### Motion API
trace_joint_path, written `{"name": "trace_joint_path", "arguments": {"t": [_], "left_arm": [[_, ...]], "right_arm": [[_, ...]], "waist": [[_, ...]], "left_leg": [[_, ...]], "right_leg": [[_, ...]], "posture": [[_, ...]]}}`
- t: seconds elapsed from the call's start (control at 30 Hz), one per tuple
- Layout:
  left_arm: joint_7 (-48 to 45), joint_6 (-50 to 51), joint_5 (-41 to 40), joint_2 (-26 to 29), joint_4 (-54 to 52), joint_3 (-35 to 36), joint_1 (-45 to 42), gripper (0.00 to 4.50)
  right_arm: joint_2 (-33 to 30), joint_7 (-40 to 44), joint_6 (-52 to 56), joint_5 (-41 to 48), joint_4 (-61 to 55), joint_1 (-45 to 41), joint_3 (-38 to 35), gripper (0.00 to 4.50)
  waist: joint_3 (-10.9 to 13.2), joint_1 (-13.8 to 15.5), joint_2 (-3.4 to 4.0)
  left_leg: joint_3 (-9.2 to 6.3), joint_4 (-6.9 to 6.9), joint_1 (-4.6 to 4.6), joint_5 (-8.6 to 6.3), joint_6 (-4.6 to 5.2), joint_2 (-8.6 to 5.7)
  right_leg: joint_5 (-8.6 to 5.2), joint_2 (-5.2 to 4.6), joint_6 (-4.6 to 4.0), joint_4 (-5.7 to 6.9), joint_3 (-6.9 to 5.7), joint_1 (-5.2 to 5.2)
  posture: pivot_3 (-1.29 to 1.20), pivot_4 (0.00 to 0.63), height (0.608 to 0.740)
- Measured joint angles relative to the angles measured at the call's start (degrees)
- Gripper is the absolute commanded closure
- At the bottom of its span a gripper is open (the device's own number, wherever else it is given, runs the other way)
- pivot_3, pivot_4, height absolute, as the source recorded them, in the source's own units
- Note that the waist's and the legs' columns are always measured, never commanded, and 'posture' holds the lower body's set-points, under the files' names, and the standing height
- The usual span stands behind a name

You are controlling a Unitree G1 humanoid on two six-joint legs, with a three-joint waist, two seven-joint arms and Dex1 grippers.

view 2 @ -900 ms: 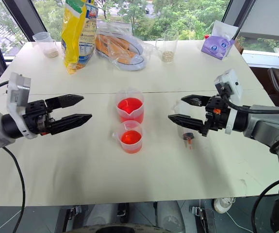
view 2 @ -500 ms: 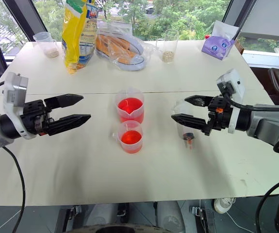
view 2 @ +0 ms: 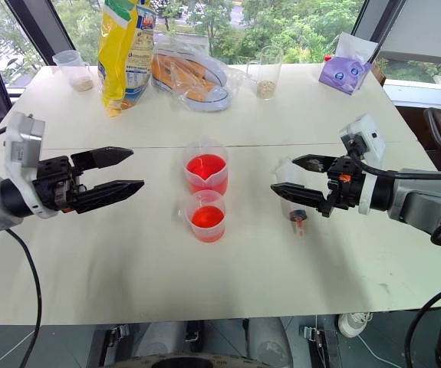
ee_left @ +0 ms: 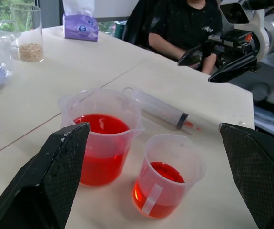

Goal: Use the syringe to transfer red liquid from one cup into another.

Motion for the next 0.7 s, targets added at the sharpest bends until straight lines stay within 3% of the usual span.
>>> {"name": "trace_joint_path", "arguments": {"t": [0.17, 0.3, 0.4, 0.53, 0.7], "left_arm": [[0.0, -0.5, 0.6, -0.2, 0.0, -0.6, 0.0, 0.0], [0.0, -1.5, 1.4, -1.6, 0.8, -1.9, -1.4, 0.0], [-0.1, -1.8, 2.3, -2.0, 1.3, -3.3, -2.4, 0.0], [-0.7, -3.0, 3.9, -4.0, 1.9, -5.7, -3.7, 0.0], [-0.5, -4.0, 5.3, -5.4, 2.0, -6.4, -4.0, 0.0]], "right_arm": [[-0.1, -1.5, 1.8, 0.1, 0.1, -0.5, 0.6, 0.04], [0.1, -9.4, 12.2, -0.1, 4.5, -10.9, 5.9, 0.04], [1.0, -13.4, 18.8, -2.5, 10.1, -17.9, 10.2, 0.04], [7.9, -19.5, 27.4, -10.4, 25.3, -29.2, 16.5, 0.04], [11.7, -21.3, 29.9, -16.9, 37.3, -35.6, 22.9, 0.04]], "waist": [[0.0, 0.0, 0.0], [0.0, -0.3, 0.01], [0.0, -0.2, 0.0], [0.0, -0.2, 0.0], [0.0, -0.1, 0.0]], "left_leg": [[0.0, 0.0, 0.0, 0.0, 0.0, 0.0], [0.04, 0.02, 0.04, 0.02, -0.03, 0.01], [0.03, 0.02, 0.04, 0.02, -0.03, 0.01], [0.08, 0.01, -0.05, 0.02, -0.02, -0.02], [0.06, -0.03, -0.12, -0.02, 0.06, -0.05]], "right_leg": [[0.0, 0.0, 0.0, 0.0, 0.0, 0.0], [0.02, 0.0, -0.1, 0.01, 0.07, -0.01], [0.02, 0.01, -0.12, 0.0, 0.07, -0.03], [0.04, 0.0, -0.13, -0.01, 0.08, -0.09], [0.17, 0.0, 0.1, 0.0, 0.05, -0.13]], "posture": [[0.0, 0.15, 0.74], [0.0, 0.15, 0.74], [0.0, 0.15, 0.74], [0.0, 0.15, 0.74], [0.0, 0.15, 0.74]]}}
